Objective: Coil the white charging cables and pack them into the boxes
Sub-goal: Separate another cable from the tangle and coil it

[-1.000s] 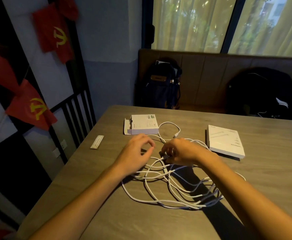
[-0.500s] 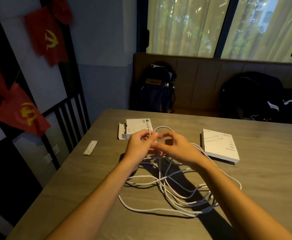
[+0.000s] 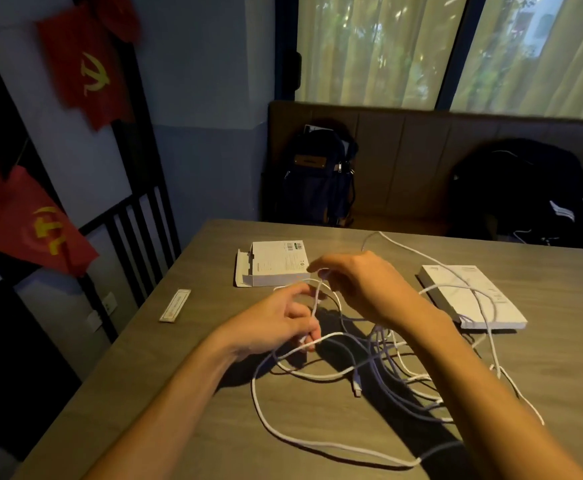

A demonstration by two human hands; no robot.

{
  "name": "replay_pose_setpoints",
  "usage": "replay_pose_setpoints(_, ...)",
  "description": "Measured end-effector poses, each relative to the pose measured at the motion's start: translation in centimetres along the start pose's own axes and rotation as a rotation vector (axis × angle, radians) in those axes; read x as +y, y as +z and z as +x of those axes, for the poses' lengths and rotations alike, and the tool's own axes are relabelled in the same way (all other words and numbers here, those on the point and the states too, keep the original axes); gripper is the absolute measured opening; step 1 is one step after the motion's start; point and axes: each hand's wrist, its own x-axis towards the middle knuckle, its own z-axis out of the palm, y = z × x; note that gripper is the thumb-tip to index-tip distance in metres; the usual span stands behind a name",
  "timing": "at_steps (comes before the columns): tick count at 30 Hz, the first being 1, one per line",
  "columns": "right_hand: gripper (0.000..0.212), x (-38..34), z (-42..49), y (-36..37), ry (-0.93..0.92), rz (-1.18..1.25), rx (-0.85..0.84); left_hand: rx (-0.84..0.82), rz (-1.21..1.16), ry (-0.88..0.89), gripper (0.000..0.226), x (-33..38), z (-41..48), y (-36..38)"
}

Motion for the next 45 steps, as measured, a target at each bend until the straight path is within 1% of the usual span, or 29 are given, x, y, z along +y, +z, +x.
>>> replay_pose_setpoints(1, 0.027, 0.0, -0.1, 0.2, -0.001, 0.098, -0.008, -0.058, -0.015, 0.017, 0.022, 0.0, 0.0, 0.2)
replay_pose_setpoints(2, 0.022, 0.2, -0.1, 0.3, 0.004, 0.198, -0.008, -0.104, -0.096, 0.049, 0.019, -0.1, 0.0, 0.2)
replay_pose_setpoints(4, 0.019, 0.8, -0.2, 0.5, 0.055, 0.351, 0.012, -0.128, -0.391, 0.129, 0.022, 0.1, 0.0, -0.1)
replay_pose_setpoints(5, 0.020, 1.0, -0.3, 0.7, 0.094, 0.390, 0.023, -0.099, -0.522, 0.171, 0.024, 0.3, 0.1, -0.2)
replay_pose_setpoints(7, 0.021, 1.1, -0.7, 1.1, 0.155, 0.409, -0.003, -0.043, -0.731, 0.255, 0.030, 1.0, 0.3, -0.4)
replay_pose_setpoints(10, 0.016, 0.0, -1.5, 2.3, 0.140, 0.333, -0.152, -0.038, -1.013, 0.361, 0.036, 2.5, 1.3, 0.2)
replay_pose_setpoints(12, 0.012, -1.0, -1.7, 2.8, 0.122, 0.294, -0.162, 0.025, -1.051, 0.406, 0.036, 3.8, 2.3, 0.9)
replay_pose_setpoints(13, 0.013, -1.3, -1.8, 2.7, 0.126, 0.280, -0.148, 0.066, -1.020, 0.419, 0.037, 4.3, 3.0, 1.3)
replay_pose_setpoints(14, 0.014, -1.5, -1.9, 2.6, 0.142, 0.279, -0.150, 0.109, -0.944, 0.430, 0.038, 4.5, 3.7, 1.7)
replay_pose_setpoints(15, 0.016, -1.5, -2.1, 2.5, 0.162, 0.278, -0.168, 0.175, -0.778, 0.447, 0.038, 4.5, 4.3, 2.1)
replay_pose_setpoints(16, 0.016, -1.4, -2.3, 2.2, 0.182, 0.275, -0.199, 0.270, -0.520, 0.469, 0.037, 4.2, 4.8, 2.4)
replay_pose_setpoints(18, 0.011, -0.8, -3.0, 1.2, 0.223, 0.289, -0.251, 0.468, 0.100, 0.495, 0.035, 3.3, 5.3, 2.7)
replay_pose_setpoints(19, 0.009, -0.2, -3.2, 0.6, 0.252, 0.295, -0.265, 0.507, 0.330, 0.493, 0.035, 2.8, 5.3, 2.5)
replay_pose_setpoints(20, 0.008, 0.5, -3.2, -0.2, 0.286, 0.275, -0.270, 0.504, 0.474, 0.473, 0.034, 2.4, 5.3, 2.1)
replay_pose_setpoints(22, 0.009, 1.6, -2.8, -1.9, 0.335, 0.182, -0.232, 0.448, 0.639, 0.404, 0.030, 1.9, 5.2, 1.3)
replay_pose_setpoints(24, 0.009, 2.1, -2.2, -3.3, 0.312, 0.058, -0.153, 0.370, 0.792, 0.269, 0.025, 2.1, 4.9, 1.2)
replay_pose_setpoints(25, 0.010, 2.0, -1.8, -3.7, 0.291, -0.015, -0.110, 0.323, 0.808, 0.220, 0.026, 2.7, 4.8, 1.3)
replay_pose_setpoints(26, 0.010, 1.9, -1.5, -4.1, 0.275, -0.079, -0.059, 0.273, 0.748, 0.197, 0.030, 3.4, 4.7, 1.4)
replay_pose_setpoints(28, 0.009, 1.9, -1.3, -4.8, 0.242, -0.131, 0.061, 0.179, 0.462, 0.189, 0.041, 5.4, 4.4, 1.1)
replay_pose_setpoints(29, 0.009, 2.2, -1.2, -5.2, 0.205, -0.115, 0.117, 0.117, 0.295, 0.176, 0.045, 6.3, 4.2, 0.4)
replay_pose_setpoints(31, 0.019, 2.6, -1.3, -6.0, 0.130, 0.007, 0.177, -0.091, -0.037, 0.127, 0.047, 7.4, 3.8, -1.2)
replay_pose_setpoints(33, 0.022, 2.5, -1.4, -6.4, 0.080, 0.179, 0.178, -0.303, -0.307, 0.140, 0.046, 7.8, 3.5, -2.2)
replay_pose_setpoints(35, 0.016, 2.2, -1.3, -6.2, 0.059, 0.307, 0.135, -0.381, -0.500, 0.200, 0.045, 7.8, 3.5, -2.1)
replay_pose_setpoints(37, 0.008, 2.0, -0.9, -5.5, 0.088, 0.335, 0.016, -0.356, -0.638, 0.285, 0.044, 8.4, 3.6, -1.4)
replay_pose_setpoints(39, 0.006, 2.0, -0.6, -4.3, 0.134, 0.286, -0.136, -0.310, -0.805, 0.389, 0.043, 9.0, 3.8, -0.8)
replay_pose_setpoints(41, 0.006, 1.6, -0.6, -3.3, 0.151, 0.257, -0.288, -0.320, -1.002, 0.462, 0.043, 9.4, 4.2, -0.8)
replay_pose_setpoints(42, 0.009, 1.2, -0.6, -2.9, 0.159, 0.266, -0.359, -0.309, -1.062, 0.496, 0.043, 9.4, 4.3, -0.9)
replay_pose_setpoints(43, 0.012, 0.7, -0.7, -2.6, 0.169, 0.280, -0.415, -0.255, -1.084, 0.529, 0.044, 9.2, 4.5, -1.0)
replay_pose_setpoints(45, 0.014, 0.0, -0.7, -2.5, 0.173, 0.278, -0.437, -0.048, -1.038, 0.564, 0.044, 8.7, 4.9, -1.1)
